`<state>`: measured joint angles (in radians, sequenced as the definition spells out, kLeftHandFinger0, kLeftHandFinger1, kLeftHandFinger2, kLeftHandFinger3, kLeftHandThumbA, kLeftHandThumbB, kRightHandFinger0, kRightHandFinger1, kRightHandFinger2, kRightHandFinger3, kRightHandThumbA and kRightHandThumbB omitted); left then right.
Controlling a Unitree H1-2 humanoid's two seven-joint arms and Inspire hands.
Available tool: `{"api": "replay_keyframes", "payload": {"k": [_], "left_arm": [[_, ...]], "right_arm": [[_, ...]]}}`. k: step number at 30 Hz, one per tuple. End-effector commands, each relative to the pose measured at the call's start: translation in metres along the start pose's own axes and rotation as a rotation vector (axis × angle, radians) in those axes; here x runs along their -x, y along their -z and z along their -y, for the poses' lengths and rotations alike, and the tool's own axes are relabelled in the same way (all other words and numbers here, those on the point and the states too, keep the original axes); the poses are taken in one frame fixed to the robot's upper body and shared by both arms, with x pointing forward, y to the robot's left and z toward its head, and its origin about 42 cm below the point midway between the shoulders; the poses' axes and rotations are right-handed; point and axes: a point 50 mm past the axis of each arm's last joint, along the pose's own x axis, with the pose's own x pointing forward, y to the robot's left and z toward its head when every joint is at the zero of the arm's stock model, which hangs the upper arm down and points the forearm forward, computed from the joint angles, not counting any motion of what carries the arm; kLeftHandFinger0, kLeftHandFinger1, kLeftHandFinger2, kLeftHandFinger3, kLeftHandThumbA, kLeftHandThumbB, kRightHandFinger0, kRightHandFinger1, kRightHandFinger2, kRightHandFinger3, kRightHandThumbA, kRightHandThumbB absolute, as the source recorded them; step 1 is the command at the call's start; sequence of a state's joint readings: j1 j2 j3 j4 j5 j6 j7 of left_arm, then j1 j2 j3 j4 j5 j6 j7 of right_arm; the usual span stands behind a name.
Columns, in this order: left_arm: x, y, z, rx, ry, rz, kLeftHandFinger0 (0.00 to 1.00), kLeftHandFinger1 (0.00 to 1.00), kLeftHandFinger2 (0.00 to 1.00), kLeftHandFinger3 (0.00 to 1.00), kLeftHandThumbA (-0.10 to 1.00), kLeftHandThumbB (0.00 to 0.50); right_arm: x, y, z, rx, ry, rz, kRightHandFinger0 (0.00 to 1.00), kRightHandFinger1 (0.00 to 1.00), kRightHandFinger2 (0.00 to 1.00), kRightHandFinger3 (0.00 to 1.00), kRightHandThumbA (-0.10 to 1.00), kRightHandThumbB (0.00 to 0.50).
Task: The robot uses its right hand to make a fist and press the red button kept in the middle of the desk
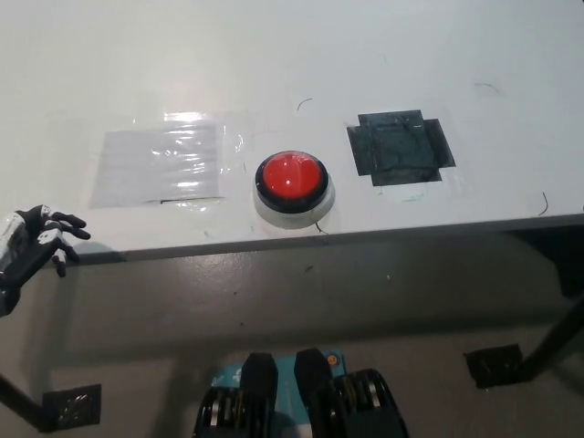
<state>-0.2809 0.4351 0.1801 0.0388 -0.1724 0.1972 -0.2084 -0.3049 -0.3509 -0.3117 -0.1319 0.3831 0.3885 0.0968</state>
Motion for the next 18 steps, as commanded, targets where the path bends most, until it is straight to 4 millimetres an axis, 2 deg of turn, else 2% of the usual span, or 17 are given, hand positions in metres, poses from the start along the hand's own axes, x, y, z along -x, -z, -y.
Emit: {"api": "replay_keyframes", "payload": {"k": [1, 2, 3, 4, 5, 6, 7, 8, 10, 11, 12, 13, 15, 18], "left_arm": [[-0.006, -0.020, -0.014, -0.041, 0.006, 0.063, 0.23, 0.32, 0.44, 0.58, 0.47, 0.000], [-0.006, -0.019, -0.014, -0.041, 0.008, 0.061, 0.23, 0.32, 0.45, 0.58, 0.47, 0.000], [-0.006, -0.019, -0.014, -0.039, 0.009, 0.063, 0.23, 0.32, 0.45, 0.59, 0.47, 0.000], [-0.006, -0.019, -0.013, -0.045, 0.011, 0.057, 0.23, 0.33, 0.45, 0.59, 0.47, 0.000], [-0.006, -0.018, -0.013, -0.043, 0.011, 0.055, 0.24, 0.33, 0.45, 0.59, 0.47, 0.000], [-0.006, -0.018, -0.013, -0.041, 0.012, 0.056, 0.24, 0.33, 0.45, 0.59, 0.47, 0.000], [-0.007, -0.017, -0.012, -0.045, 0.018, 0.056, 0.24, 0.33, 0.45, 0.60, 0.48, 0.000], [-0.007, -0.017, -0.013, -0.050, 0.022, 0.059, 0.23, 0.33, 0.45, 0.60, 0.49, 0.000], [-0.008, -0.017, -0.012, -0.052, 0.022, 0.056, 0.24, 0.33, 0.44, 0.59, 0.50, 0.000], [-0.007, -0.017, -0.012, -0.051, 0.017, 0.051, 0.23, 0.32, 0.44, 0.59, 0.50, 0.000], [-0.007, -0.018, -0.011, -0.053, 0.018, 0.049, 0.22, 0.32, 0.44, 0.59, 0.50, 0.000], [-0.007, -0.018, -0.011, -0.052, 0.019, 0.050, 0.22, 0.31, 0.44, 0.59, 0.50, 0.000], [-0.008, -0.017, -0.011, -0.047, 0.022, 0.056, 0.21, 0.30, 0.43, 0.58, 0.51, 0.000], [-0.007, -0.016, -0.011, -0.054, 0.025, 0.052, 0.22, 0.30, 0.43, 0.57, 0.51, 0.000]], "right_arm": [[-0.033, -0.063, -0.012, 0.043, -0.087, 0.161, 0.90, 0.99, 0.96, 1.00, 1.00, 0.482], [-0.043, -0.075, -0.018, 0.051, -0.096, 0.189, 0.90, 0.96, 0.90, 0.97, 1.00, 0.496], [-0.046, -0.078, -0.020, 0.052, -0.098, 0.194, 0.90, 0.95, 0.88, 0.95, 1.00, 0.498], [-0.052, -0.085, -0.025, 0.051, -0.109, 0.221, 0.89, 0.90, 0.79, 0.90, 1.00, 0.500], [-0.058, -0.093, -0.031, 0.047, -0.126, 0.236, 0.81, 0.81, 0.73, 0.82, 1.00, 0.500], [-0.065, -0.099, -0.037, 0.048, -0.127, 0.251, 0.75, 0.73, 0.63, 0.71, 1.00, 0.500], [-0.072, -0.105, -0.045, 0.052, -0.132, 0.265, 0.56, 0.53, 0.39, 0.45, 1.00, 0.500], [-0.081, -0.113, -0.055, 0.059, -0.143, 0.282, 0.45, 0.44, 0.32, 0.34, 1.00, 0.500], [-0.091, -0.122, -0.069, 0.071, -0.164, 0.308, 0.36, 0.25, 0.09, 0.09, 1.00, 0.500], [-0.101, -0.131, -0.085, 0.087, -0.195, 0.328, 0.34, 0.18, 0.05, 0.03, 1.00, 0.500], [-0.103, -0.132, -0.089, 0.095, -0.203, 0.330, 0.30, 0.13, 0.00, 0.00, 1.00, 0.500], [-0.106, -0.134, -0.094, 0.106, -0.211, 0.332, 0.30, 0.12, 0.00, 0.00, 1.00, 0.500], [-0.115, -0.143, -0.109, 0.109, -0.226, 0.349, 0.20, 0.02, 0.00, 0.00, 1.00, 0.500], [-0.129, -0.152, -0.131, 0.097, -0.263, 0.370, 0.21, 0.00, 0.00, 0.00, 1.00, 0.500]]}}
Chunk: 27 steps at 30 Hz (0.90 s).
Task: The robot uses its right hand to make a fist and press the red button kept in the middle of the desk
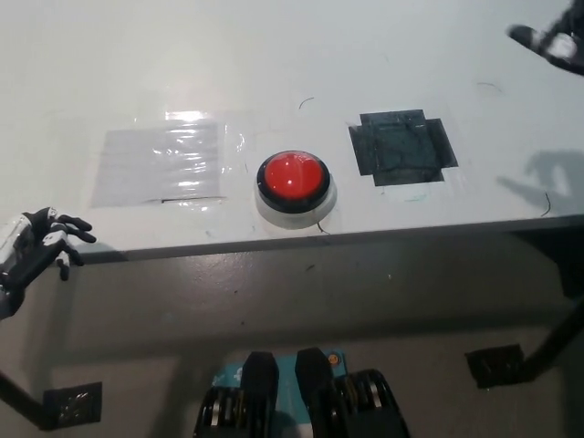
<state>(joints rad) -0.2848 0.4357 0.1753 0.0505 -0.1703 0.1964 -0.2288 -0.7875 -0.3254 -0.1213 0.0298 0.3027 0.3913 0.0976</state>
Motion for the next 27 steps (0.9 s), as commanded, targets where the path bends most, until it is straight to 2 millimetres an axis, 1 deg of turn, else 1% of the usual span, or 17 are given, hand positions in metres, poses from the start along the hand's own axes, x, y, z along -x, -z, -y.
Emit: {"api": "replay_keyframes", "payload": {"k": [1, 2, 3, 4, 8, 9, 11, 12, 13, 14, 15, 16, 19, 22, 24, 26, 27], "left_arm": [[-0.004, -0.019, -0.013, -0.054, 0.003, 0.059, 0.22, 0.30, 0.43, 0.57, 0.51, 0.000], [-0.004, -0.019, -0.012, -0.055, 0.004, 0.060, 0.21, 0.30, 0.42, 0.57, 0.51, 0.000], [-0.004, -0.019, -0.012, -0.052, 0.004, 0.061, 0.20, 0.29, 0.41, 0.57, 0.51, 0.000], [-0.004, -0.019, -0.011, -0.050, 0.006, 0.057, 0.20, 0.29, 0.41, 0.57, 0.51, 0.000], [-0.005, -0.021, -0.008, -0.037, 0.008, 0.054, 0.19, 0.28, 0.41, 0.57, 0.51, 0.000], [-0.005, -0.021, -0.008, -0.037, 0.009, 0.054, 0.19, 0.28, 0.41, 0.57, 0.51, 0.000], [-0.006, -0.021, -0.007, -0.048, 0.010, 0.064, 0.20, 0.29, 0.43, 0.58, 0.51, 0.000], [-0.008, -0.020, -0.007, -0.041, 0.012, 0.061, 0.20, 0.29, 0.43, 0.58, 0.51, 0.000], [-0.008, -0.020, -0.007, -0.036, 0.014, 0.060, 0.21, 0.29, 0.43, 0.58, 0.51, 0.000], [-0.008, -0.020, -0.007, -0.034, 0.015, 0.060, 0.21, 0.29, 0.44, 0.58, 0.51, 0.000], [-0.010, -0.022, -0.005, -0.025, 0.016, 0.059, 0.21, 0.29, 0.43, 0.57, 0.51, 0.000], [-0.010, -0.022, -0.005, -0.021, 0.017, 0.058, 0.21, 0.29, 0.42, 0.56, 0.50, 0.000], [-0.012, -0.024, -0.002, -0.023, 0.019, 0.061, 0.25, 0.32, 0.43, 0.57, 0.49, 0.000], [-0.013, -0.024, 0.000, -0.024, 0.020, 0.064, 0.26, 0.33, 0.45, 0.58, 0.50, 0.000], [-0.013, -0.026, 0.002, -0.011, 0.023, 0.062, 0.26, 0.32, 0.44, 0.58, 0.49, 0.000], [-0.014, -0.029, 0.002, -0.013, 0.022, 0.064, 0.26, 0.32, 0.44, 0.58, 0.48, 0.000], [-0.014, -0.029, 0.002, -0.013, 0.022, 0.064, 0.26, 0.32, 0.44, 0.58, 0.48, 0.000]], "right_arm": [[-0.028, -0.036, -0.017, 0.051, -0.035, 0.140, 0.18, 0.00, 0.00, 0.00, 1.00, 0.500], [-0.035, -0.036, -0.023, 0.046, -0.044, 0.144, 0.13, 0.00, 0.00, 0.00, 1.00, 0.500], [-0.046, -0.036, -0.032, 0.034, -0.056, 0.144, 0.04, 0.00, 0.00, 0.00, 1.00, 0.500], [-0.051, -0.034, -0.037, 0.028, -0.061, 0.141, 0.00, 0.00, 0.00, 0.00, 1.00, 0.500], [-0.071, -0.036, -0.061, 0.013, -0.082, 0.134, 0.00, 0.00, 0.00, 0.00, 1.00, 0.500], [-0.071, -0.036, -0.061, 0.014, -0.082, 0.135, 0.00, 0.00, 0.00, 0.00, 1.00, 0.500], [-0.081, -0.043, -0.092, -0.023, -0.133, 0.127, 0.00, 0.00, 0.01, 0.00, 1.00, 0.500], [-0.084, -0.045, -0.111, -0.038, -0.172, 0.132, 0.00, 0.00, 0.05, 0.04, 1.00, 0.500], [-0.085, -0.044, -0.121, -0.035, -0.179, 0.132, 0.00, 0.00, 0.13, 0.10, 1.00, 0.500], [-0.085, -0.044, -0.125, -0.033, -0.180, 0.132, 0.00, 0.00, 0.18, 0.15, 1.00, 0.500], [-0.088, -0.042, -0.144, -0.050, -0.205, 0.127, 0.00, 0.00, 0.18, 0.16, 1.00, 0.500], [-0.089, -0.041, -0.151, -0.054, -0.218, 0.124, 0.00, 0.00, 0.20, 0.19, 1.00, 0.500], [-0.092, -0.034, -0.180, -0.076, -0.293, 0.112, 0.00, 0.00, 0.20, 0.18, 1.00, 0.500], [-0.092, -0.024, -0.202, -0.101, -0.338, 0.099, 0.00, 0.00, 0.20, 0.19, 1.00, 0.500], [-0.085, -0.005, -0.223, -0.168, -0.357, 0.057, 0.00, 0.00, 0.23, 0.22, 1.00, 0.500], [-0.080, 0.012, -0.232, -0.196, -0.359, 0.027, 0.00, 0.00, 0.23, 0.22, 1.00, 0.500], [-0.080, 0.012, -0.232, -0.196, -0.359, 0.027, 0.00, 0.00, 0.23, 0.22, 1.00, 0.500]]}}
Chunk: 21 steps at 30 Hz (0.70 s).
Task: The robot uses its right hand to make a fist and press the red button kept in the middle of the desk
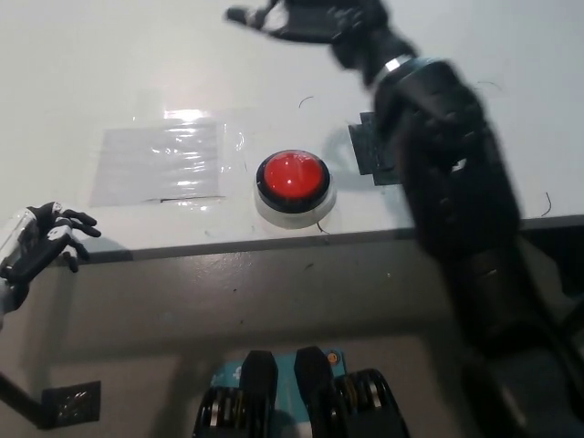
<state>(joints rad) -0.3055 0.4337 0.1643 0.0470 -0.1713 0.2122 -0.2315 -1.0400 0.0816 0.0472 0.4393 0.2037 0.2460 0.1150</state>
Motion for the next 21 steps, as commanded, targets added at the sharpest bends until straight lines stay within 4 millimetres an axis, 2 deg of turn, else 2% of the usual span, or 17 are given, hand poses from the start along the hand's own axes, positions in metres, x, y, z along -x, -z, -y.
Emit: {"api": "replay_keyframes", "payload": {"k": [1, 4, 8, 9, 11, 14, 18, 21], "left_arm": [[-0.008, -0.023, -0.003, -0.022, 0.013, 0.065, 0.25, 0.32, 0.44, 0.59, 0.49, 0.000], [-0.010, -0.024, -0.004, -0.028, 0.011, 0.068, 0.26, 0.32, 0.44, 0.59, 0.48, 0.000], [-0.011, -0.024, -0.003, -0.030, 0.015, 0.078, 0.25, 0.31, 0.43, 0.59, 0.48, 0.000], [-0.011, -0.024, -0.004, -0.035, 0.019, 0.079, 0.25, 0.31, 0.43, 0.60, 0.48, 0.000], [-0.011, -0.024, -0.004, -0.033, 0.015, 0.075, 0.25, 0.31, 0.42, 0.59, 0.49, 0.000], [-0.012, -0.025, -0.005, -0.037, 0.013, 0.079, 0.20, 0.27, 0.39, 0.57, 0.50, 0.000], [-0.011, -0.025, -0.005, -0.039, 0.013, 0.082, 0.20, 0.28, 0.41, 0.57, 0.50, 0.000], [-0.013, -0.027, -0.006, -0.050, 0.015, 0.087, 0.20, 0.29, 0.42, 0.57, 0.51, 0.000]], "right_arm": [[-0.006, 0.001, -0.016, -0.011, -0.036, 0.079, 0.00, 0.00, 0.24, 0.24, 1.00, 0.500], [-0.003, 0.028, -0.015, -0.024, -0.028, 0.041, 0.00, 0.00, 0.27, 0.27, 1.00, 0.500], [0.000, 0.049, -0.010, -0.042, -0.026, 0.016, 0.00, 0.00, 0.24, 0.22, 1.00, 0.500], [0.004, 0.059, -0.005, -0.045, -0.020, 0.006, 0.00, 0.00, 0.22, 0.20, 1.00, 0.500], [0.005, 0.063, -0.002, -0.044, -0.019, 0.003, 0.00, 0.00, 0.22, 0.20, 1.00, 0.500], [0.010, 0.078, 0.009, -0.041, -0.013, -0.022, 0.00, 0.00, 0.19, 0.18, 1.00, 0.500], [0.013, 0.083, 0.018, -0.058, 0.008, -0.044, 0.00, 0.00, 0.15, 0.17, 1.00, 0.500], [0.014, 0.085, 0.018, -0.067, 0.026, -0.060, 0.00, 0.00, 0.16, 0.18, 1.00, 0.500]]}}
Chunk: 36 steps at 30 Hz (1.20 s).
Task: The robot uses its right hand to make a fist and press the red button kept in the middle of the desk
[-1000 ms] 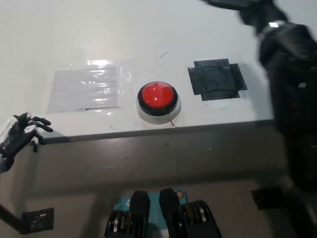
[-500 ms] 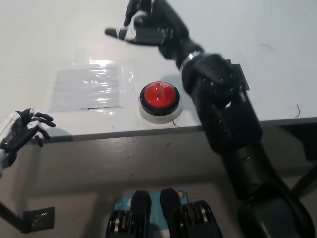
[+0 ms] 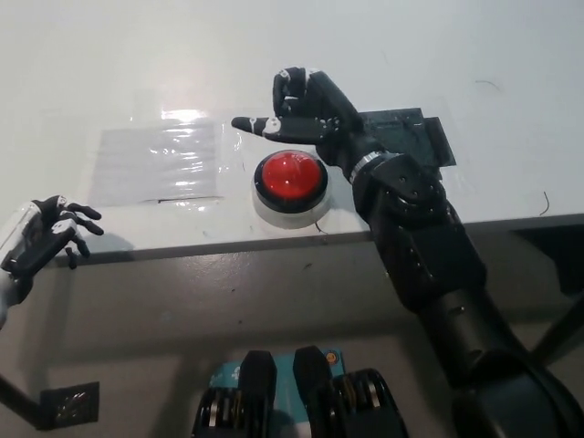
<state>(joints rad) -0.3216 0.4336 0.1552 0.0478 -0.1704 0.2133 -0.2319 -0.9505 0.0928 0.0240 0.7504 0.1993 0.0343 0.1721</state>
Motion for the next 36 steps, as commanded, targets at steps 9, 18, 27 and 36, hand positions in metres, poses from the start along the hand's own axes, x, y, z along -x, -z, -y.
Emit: {"api": "replay_keyframes", "payload": {"k": [9, 18, 27, 36], "left_arm": [[-0.012, -0.030, -0.011, -0.061, 0.010, 0.079, 0.23, 0.31, 0.44, 0.60, 0.53, 0.000], [-0.015, -0.032, -0.013, -0.050, -0.004, 0.087, 0.22, 0.30, 0.42, 0.57, 0.54, 0.000], [-0.017, -0.035, -0.015, -0.062, 0.003, 0.096, 0.21, 0.30, 0.42, 0.58, 0.55, 0.000], [-0.015, -0.037, -0.018, -0.059, 0.000, 0.100, 0.23, 0.32, 0.45, 0.61, 0.49, 0.000]], "right_arm": [[0.000, 0.013, -0.021, 0.005, -0.044, 0.033, 0.00, 0.00, 0.25, 0.27, 1.00, 0.500], [0.010, 0.045, -0.036, -0.026, -0.065, -0.041, 0.00, 0.00, 0.20, 0.22, 1.00, 0.500], [0.024, 0.071, -0.024, -0.054, -0.009, -0.112, 0.00, 0.00, 0.18, 0.19, 1.00, 0.500], [0.033, 0.088, -0.006, -0.087, 0.046, -0.169, 0.00, 0.00, 0.19, 0.19, 1.00, 0.500]]}}
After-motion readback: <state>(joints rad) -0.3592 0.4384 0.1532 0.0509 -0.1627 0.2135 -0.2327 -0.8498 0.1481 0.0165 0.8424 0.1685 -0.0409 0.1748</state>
